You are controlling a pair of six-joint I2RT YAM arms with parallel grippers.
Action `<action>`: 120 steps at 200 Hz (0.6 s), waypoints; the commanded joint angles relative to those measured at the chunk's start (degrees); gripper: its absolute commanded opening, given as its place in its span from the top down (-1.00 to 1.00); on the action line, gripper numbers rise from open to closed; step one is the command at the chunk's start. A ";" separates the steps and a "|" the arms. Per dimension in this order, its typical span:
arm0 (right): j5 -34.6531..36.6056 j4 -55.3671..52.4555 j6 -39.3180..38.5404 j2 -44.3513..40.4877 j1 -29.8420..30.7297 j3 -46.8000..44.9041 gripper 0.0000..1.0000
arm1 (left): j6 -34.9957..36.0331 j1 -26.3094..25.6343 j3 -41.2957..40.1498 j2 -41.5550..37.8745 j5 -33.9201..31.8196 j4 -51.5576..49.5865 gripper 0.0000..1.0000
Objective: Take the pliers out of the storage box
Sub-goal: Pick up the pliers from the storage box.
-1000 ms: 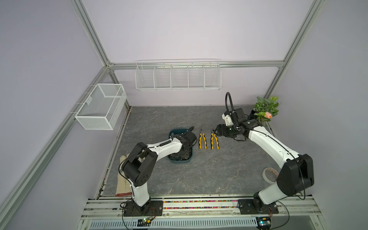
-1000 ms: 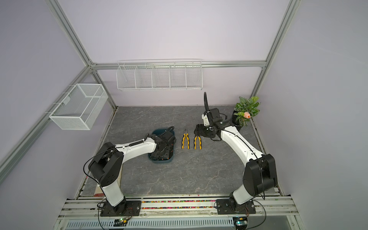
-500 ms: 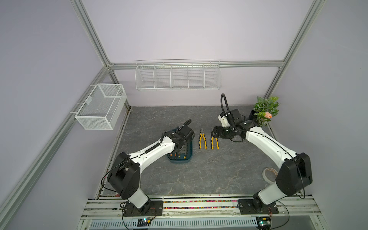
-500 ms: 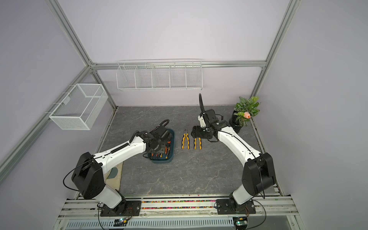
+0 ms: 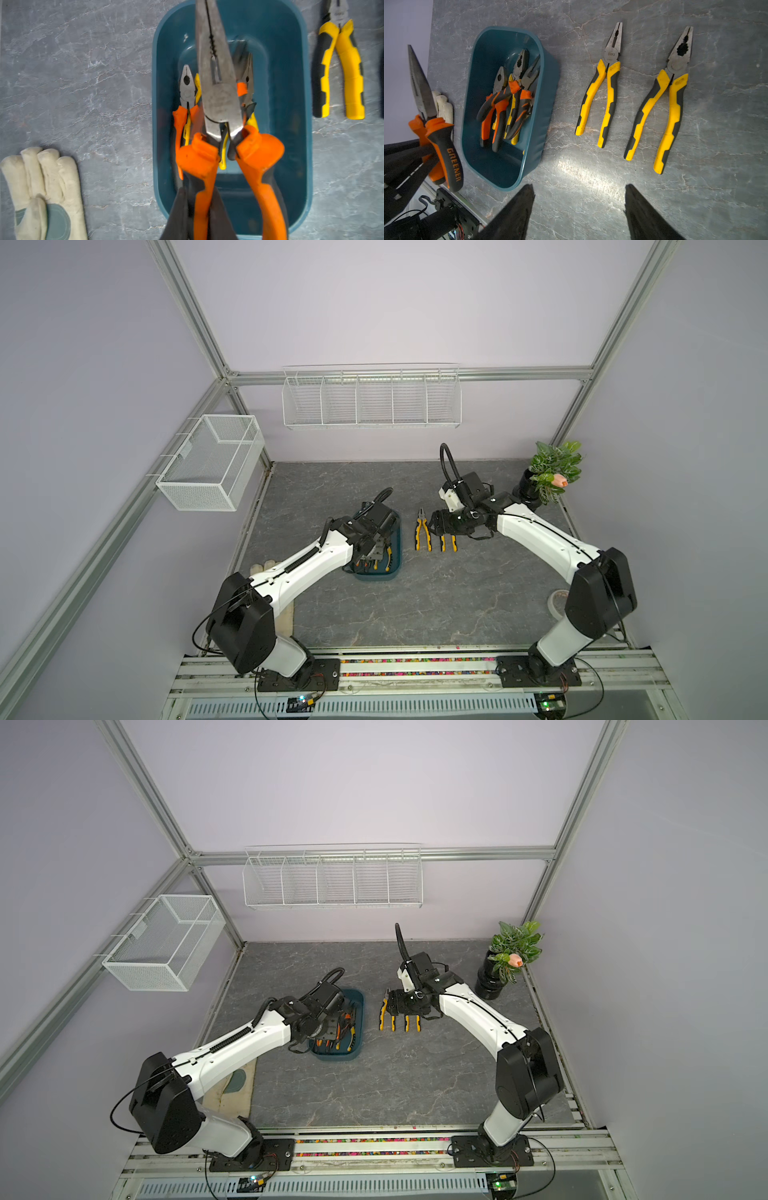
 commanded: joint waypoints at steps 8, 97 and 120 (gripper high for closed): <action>-0.77 -0.81 -0.77 0.48 0.92 1.52 -0.42 | 1.35 0.25 -2.07 -4.46 2.35 5.41 1.00; -7.79 2.08 1.74 -1.46 9.04 -1.18 -0.33 | 6.10 0.25 -11.93 -13.80 13.67 21.91 1.00; -6.97 3.25 3.13 -0.99 11.24 -1.81 -0.34 | 5.96 0.25 -11.11 -13.18 14.39 22.45 1.00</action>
